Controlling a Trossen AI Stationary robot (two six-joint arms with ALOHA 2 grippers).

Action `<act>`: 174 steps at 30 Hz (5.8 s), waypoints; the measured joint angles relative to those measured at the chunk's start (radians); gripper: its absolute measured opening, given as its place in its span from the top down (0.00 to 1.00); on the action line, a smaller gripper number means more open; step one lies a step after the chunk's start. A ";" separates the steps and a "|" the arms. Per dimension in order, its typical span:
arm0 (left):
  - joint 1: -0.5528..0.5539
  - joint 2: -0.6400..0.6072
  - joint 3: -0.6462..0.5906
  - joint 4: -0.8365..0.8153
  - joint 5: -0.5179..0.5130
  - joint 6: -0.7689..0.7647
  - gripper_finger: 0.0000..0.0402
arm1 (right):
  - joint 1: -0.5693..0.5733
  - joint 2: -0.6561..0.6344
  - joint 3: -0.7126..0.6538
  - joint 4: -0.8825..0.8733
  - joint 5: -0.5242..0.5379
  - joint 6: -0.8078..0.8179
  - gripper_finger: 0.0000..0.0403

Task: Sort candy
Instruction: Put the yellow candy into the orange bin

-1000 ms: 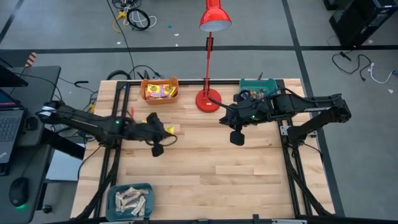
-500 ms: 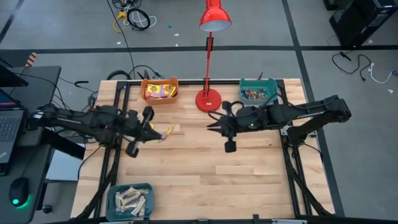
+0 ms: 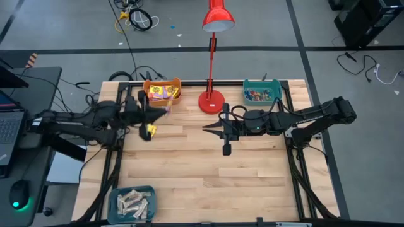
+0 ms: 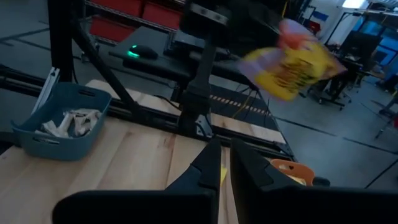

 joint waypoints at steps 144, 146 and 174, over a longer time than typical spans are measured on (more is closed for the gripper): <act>-0.079 0.377 -0.161 -0.980 -0.249 -0.973 0.65 | -0.010 -0.001 -0.164 0.046 0.019 0.204 0.94; -0.076 0.400 -0.161 -0.975 -0.258 -0.973 0.63 | -0.010 -0.001 -0.164 0.046 0.019 0.204 0.94; -0.071 0.621 -0.159 -0.895 -0.284 -0.960 0.67 | -0.010 -0.001 -0.164 0.045 0.019 0.204 0.94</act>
